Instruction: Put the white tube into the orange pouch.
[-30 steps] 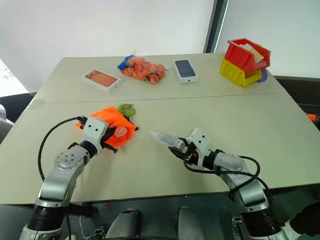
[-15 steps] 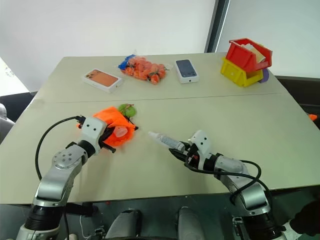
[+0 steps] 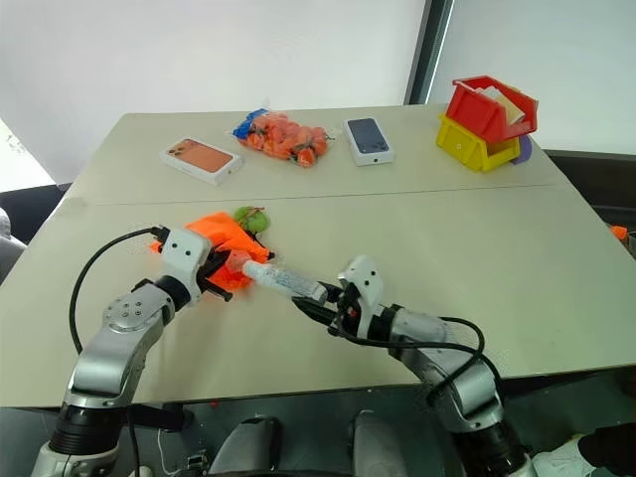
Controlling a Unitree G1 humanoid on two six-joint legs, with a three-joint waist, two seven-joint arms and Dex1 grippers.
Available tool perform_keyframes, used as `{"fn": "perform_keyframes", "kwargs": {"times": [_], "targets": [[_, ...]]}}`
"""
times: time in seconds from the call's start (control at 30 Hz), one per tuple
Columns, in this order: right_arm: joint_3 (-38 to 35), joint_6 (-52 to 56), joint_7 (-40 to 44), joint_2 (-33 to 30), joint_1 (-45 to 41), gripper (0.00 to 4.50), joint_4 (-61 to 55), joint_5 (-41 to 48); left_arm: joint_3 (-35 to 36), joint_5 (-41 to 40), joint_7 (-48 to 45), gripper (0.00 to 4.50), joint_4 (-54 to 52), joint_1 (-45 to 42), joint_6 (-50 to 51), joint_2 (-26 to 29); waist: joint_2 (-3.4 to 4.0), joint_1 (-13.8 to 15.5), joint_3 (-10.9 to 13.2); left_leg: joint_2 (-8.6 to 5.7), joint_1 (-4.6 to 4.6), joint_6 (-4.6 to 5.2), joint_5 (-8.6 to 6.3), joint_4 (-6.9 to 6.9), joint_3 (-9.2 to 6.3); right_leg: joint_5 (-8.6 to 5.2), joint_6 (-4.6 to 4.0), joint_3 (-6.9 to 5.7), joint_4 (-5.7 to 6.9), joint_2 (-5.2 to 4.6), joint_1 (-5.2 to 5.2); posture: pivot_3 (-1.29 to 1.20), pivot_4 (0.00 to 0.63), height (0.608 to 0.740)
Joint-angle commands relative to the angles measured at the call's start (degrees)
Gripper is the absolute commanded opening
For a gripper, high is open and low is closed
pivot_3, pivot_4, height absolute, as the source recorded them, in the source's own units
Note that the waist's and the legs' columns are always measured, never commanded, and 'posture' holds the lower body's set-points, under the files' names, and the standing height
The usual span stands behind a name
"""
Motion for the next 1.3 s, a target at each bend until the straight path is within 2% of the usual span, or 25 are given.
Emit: {"fn": "perform_keyframes", "kwargs": {"times": [0.03,0.37,0.53,0.8,1.07,1.13,1.2,1.27,1.3], "targets": [[0.97,-2.75,-1.34,2.76,-2.87,1.12,2.35,-1.49,0.37,-1.04,-0.82,0.0,-4.11,-0.28,-0.37,0.7,0.0,0.0,0.0,0.0,-0.01,0.0,0.0,0.0,0.0,0.0,-0.01,0.0,0.0,0.0,-0.01,0.0,0.15,0.74],[3.97,-7.93,-4.3,9.65,-11.5,1.12,14.38,-8.39,-0.8,-3.3,-3.81,0.0,-8.06,1.58,1.14,1.81,0.01,-0.11,0.0,0.0,-0.01,0.0,0.0,-0.06,0.0,0.13,-0.21,0.0,0.03,0.02,-0.04,0.0,0.15,0.74],[4.79,-6.87,-7.37,14.96,-17.64,1.12,20.66,-10.78,-1.82,-5.16,-5.87,0.0,-9.98,2.74,1.67,2.25,0.02,-0.31,0.01,0.01,0.0,0.01,0.01,-0.07,0.0,0.14,-0.22,0.01,0.11,0.05,-0.09,0.0,0.15,0.74],[8.97,-7.12,-9.15,19.98,-24.35,1.12,29.59,-16.89,-2.46,-6.94,-6.63,0.0,-10.89,3.06,2.17,2.1,0.03,-0.35,0.01,0.01,-0.01,0.01,0.01,-0.08,-0.01,0.14,-0.23,0.01,0.11,0.04,-0.09,0.0,0.15,0.74],[8.39,-7.98,-10.58,24.13,-26.63,1.12,34.27,-19.36,-2.49,-8.94,-7.45,0.0,-12.67,4.17,2.48,1.97,0.06,-0.52,-0.03,0.03,0.03,0.01,0.01,-0.1,-0.02,0.14,-0.23,0.01,0.16,0.07,-0.09,0.0,0.15,0.74],[8.27,-7.16,-9.6,23.61,-25.79,2.15,32.77,-18.89,-2.24,-9.41,-7.52,0.0,-12.91,4.47,2.63,2.14,0.06,-0.52,-0.03,0.02,0.03,0.01,0.01,-0.1,-0.02,0.14,-0.23,0.01,0.15,0.07,-0.08,0.0,0.15,0.74],[8.6,-6.58,-8.04,22.29,-24.45,2.97,29.98,-18.54,-1.84,-10.2,-7.9,0.0,-13.15,4.97,2.77,2.48,0.06,-0.49,-0.03,0.03,0.02,0.01,0.01,-0.11,-0.03,0.14,-0.23,0.01,0.15,0.07,-0.09,0.0,0.15,0.74],[8.76,-6.1,-6.01,20.12,-22.5,4.07,25.55,-18.06,-1.16,-11.11,-8.73,0.0,-13.24,5.79,2.86,3.16,0.06,-0.36,-0.02,0.03,-0.02,0.01,0.01,-0.11,-0.03,0.14,-0.23,0.01,0.15,0.07,-0.12,0.0,0.15,0.74],[8.7,-5.47,-4.66,18.92,-21.61,4.43,23.31,-17.46,-0.77,-11.66,-9.18,0.0,-13.24,6.17,3.02,3.5,0.06,-0.32,-0.02,0.03,-0.03,0.01,0.01,-0.11,-0.03,0.13,-0.23,0.01,0.15,0.07,-0.12,0.0,0.15,0.74]]}}
